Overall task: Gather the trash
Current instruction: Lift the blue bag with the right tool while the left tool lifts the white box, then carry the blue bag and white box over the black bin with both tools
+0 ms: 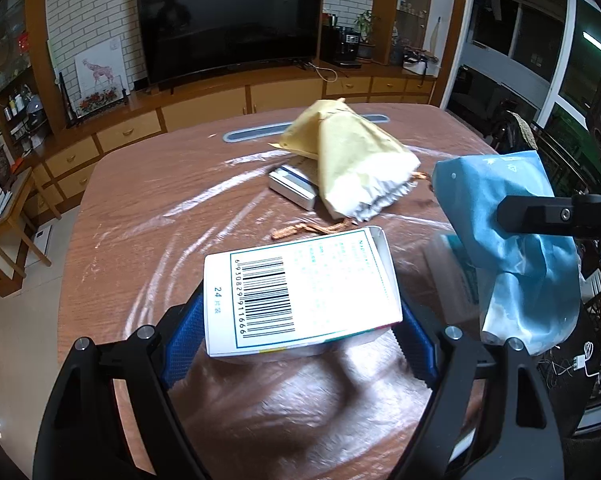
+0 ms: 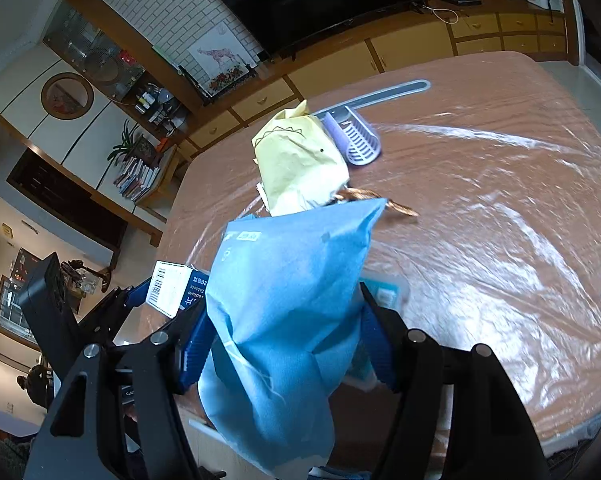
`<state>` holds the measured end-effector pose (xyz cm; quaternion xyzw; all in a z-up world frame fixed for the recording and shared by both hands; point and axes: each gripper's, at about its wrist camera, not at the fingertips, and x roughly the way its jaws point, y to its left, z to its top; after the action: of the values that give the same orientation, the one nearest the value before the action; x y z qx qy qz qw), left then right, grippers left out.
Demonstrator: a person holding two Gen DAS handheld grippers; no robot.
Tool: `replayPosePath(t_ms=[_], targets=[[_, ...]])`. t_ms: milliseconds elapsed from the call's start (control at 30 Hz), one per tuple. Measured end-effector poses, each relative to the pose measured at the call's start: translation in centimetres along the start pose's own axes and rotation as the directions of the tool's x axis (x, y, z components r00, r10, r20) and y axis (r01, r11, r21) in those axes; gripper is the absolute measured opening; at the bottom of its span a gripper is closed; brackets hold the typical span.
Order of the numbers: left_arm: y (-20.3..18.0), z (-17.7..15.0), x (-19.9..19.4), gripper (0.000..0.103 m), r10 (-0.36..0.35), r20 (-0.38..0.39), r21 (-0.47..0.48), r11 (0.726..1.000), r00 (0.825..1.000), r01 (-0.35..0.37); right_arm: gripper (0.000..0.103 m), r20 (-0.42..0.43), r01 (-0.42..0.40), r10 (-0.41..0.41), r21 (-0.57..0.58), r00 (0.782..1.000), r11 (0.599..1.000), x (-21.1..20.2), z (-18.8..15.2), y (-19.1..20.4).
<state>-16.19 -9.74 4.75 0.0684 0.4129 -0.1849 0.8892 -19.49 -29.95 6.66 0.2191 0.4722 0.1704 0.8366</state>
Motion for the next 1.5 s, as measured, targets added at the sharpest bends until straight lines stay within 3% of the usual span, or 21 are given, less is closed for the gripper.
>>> replayPosePath(t_ms=[900,1500], targets=[[-5.2,-3.8,-4.0,0.085,-0.066,-0.001,0.07,0.995,0.998,0.066,0.064,0.007,0.017,-0.017,-0.015,1.0,1.0,-4.2,-5.2,-2.6],[-6.7,-7.0,-6.4,0.085,-0.111,-0.035,0.09,0.989,0.993,0.114,0.064,-0.056,0.025,-0.028,-0.056,0.998,0.998,-5.5,-9.7,-3.2]])
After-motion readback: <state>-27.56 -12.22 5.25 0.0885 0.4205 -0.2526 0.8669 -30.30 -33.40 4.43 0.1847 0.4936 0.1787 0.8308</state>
